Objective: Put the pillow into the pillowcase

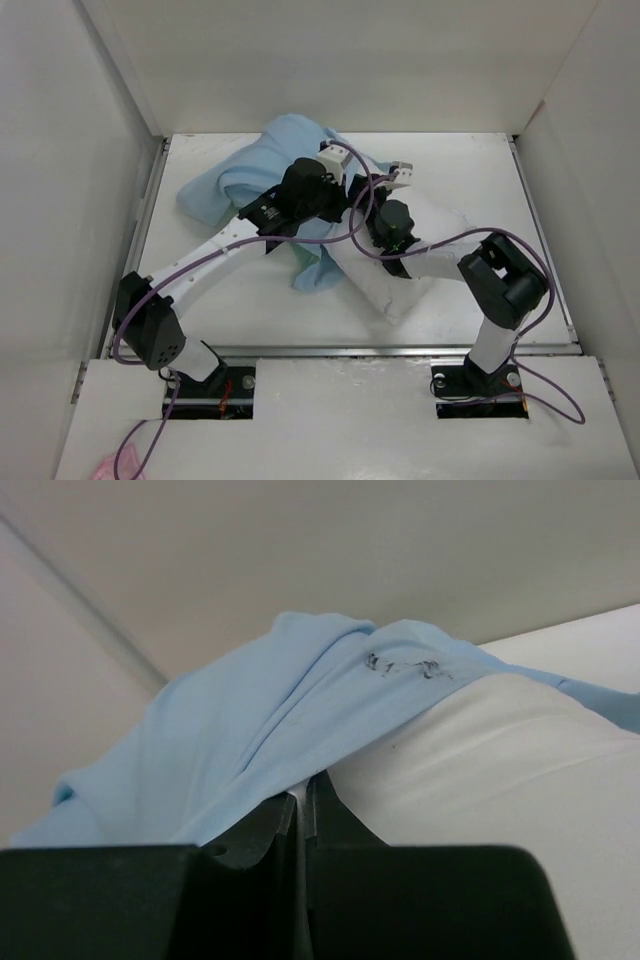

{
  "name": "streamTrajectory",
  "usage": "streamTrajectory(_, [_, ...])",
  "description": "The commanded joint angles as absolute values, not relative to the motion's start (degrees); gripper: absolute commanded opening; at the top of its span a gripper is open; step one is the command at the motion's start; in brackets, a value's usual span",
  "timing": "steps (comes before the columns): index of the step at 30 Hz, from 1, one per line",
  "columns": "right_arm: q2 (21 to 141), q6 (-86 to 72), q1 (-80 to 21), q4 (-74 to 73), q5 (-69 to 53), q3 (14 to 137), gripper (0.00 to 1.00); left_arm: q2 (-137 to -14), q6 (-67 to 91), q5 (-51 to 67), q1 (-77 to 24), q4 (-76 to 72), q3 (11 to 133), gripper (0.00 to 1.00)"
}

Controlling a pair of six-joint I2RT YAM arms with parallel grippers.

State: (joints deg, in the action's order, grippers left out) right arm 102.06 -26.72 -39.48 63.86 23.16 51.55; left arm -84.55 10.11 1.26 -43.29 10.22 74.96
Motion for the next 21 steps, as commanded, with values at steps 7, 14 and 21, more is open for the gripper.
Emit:
streamTrajectory(7, [103.4,-30.4,-39.6,81.4,33.8,57.0,0.0,-79.2,17.3,18.6,-49.2,4.5,76.2,0.0])
streamTrajectory(14, [89.5,-18.8,-32.6,49.7,-8.9,49.7,0.7,-80.1,17.9,2.7,-44.7,7.3,73.6,0.0])
streamTrajectory(21, [73.3,2.7,-33.4,4.6,-3.6,52.6,1.0,-84.5,14.5,-0.7,-38.7,6.5,79.6,0.0])
